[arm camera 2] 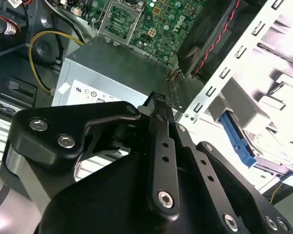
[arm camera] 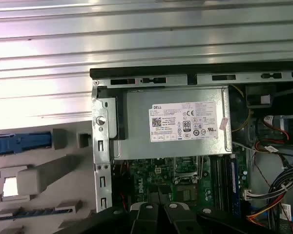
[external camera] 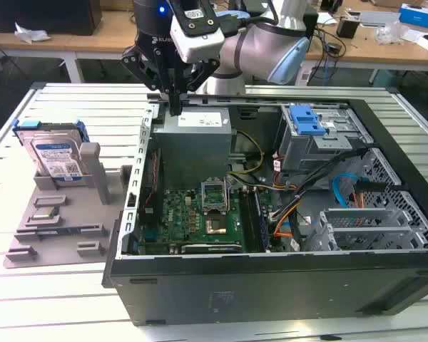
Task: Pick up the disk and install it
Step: 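Reach for the disk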
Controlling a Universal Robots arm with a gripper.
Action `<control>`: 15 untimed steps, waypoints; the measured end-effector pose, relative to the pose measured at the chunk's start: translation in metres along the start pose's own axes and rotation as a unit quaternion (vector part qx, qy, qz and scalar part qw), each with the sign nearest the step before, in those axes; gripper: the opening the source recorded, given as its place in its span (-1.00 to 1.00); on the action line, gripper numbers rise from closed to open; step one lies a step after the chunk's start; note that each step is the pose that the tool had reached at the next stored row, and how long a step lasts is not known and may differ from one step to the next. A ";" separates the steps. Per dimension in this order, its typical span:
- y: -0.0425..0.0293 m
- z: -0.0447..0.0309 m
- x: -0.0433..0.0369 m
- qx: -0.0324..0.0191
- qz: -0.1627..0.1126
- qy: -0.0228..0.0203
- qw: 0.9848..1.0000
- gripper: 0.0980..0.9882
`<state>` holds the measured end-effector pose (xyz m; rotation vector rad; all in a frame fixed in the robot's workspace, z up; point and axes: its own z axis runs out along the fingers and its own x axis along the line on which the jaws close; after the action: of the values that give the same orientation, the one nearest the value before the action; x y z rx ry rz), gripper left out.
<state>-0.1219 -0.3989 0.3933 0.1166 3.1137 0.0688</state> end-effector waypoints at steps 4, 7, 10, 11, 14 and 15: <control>-0.0005 -0.0002 0.0061 0.000 0.000 0.000 1.000 -0.98; -0.0008 -0.0003 0.0114 0.000 0.000 0.000 1.000 -0.98; -0.0013 -0.0005 0.0177 0.000 0.000 0.000 1.000 -0.98; -0.0016 -0.0005 0.0212 0.000 0.000 0.000 1.000 -0.98; -0.0021 -0.0007 0.0277 0.000 0.000 0.000 1.000 -0.98; -0.0022 -0.0008 0.0297 0.000 0.000 0.000 1.000 -0.98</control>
<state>-0.1517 -0.3989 0.3933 0.1165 3.1136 0.0688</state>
